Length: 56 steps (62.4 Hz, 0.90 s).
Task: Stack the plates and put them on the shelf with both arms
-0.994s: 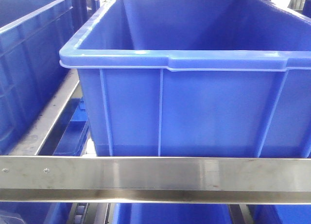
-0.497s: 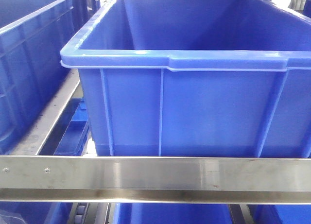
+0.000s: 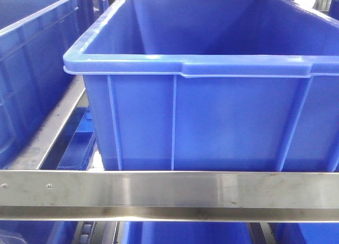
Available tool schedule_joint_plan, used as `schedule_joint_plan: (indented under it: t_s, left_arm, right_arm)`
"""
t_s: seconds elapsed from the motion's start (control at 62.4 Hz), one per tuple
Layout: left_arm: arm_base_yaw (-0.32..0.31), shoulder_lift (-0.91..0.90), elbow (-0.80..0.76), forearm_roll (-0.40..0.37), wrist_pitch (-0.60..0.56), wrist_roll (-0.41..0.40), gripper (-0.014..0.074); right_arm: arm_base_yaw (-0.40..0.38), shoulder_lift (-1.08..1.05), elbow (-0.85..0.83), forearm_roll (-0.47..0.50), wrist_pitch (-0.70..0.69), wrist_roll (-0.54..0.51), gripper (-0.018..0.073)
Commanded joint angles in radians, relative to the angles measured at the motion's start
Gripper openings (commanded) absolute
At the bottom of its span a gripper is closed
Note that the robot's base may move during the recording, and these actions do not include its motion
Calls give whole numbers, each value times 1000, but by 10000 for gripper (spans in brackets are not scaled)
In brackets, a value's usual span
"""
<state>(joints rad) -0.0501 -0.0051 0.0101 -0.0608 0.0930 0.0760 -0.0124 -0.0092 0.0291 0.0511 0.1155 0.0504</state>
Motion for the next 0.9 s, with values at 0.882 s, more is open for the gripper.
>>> schedule_joint_plan:
  t_s: [0.882]
  left_arm:
    - [-23, -20, 23, -3, -84, -2, 84]
  right_arm:
    - [-5, -23, -16, -3, -83, -2, 56]
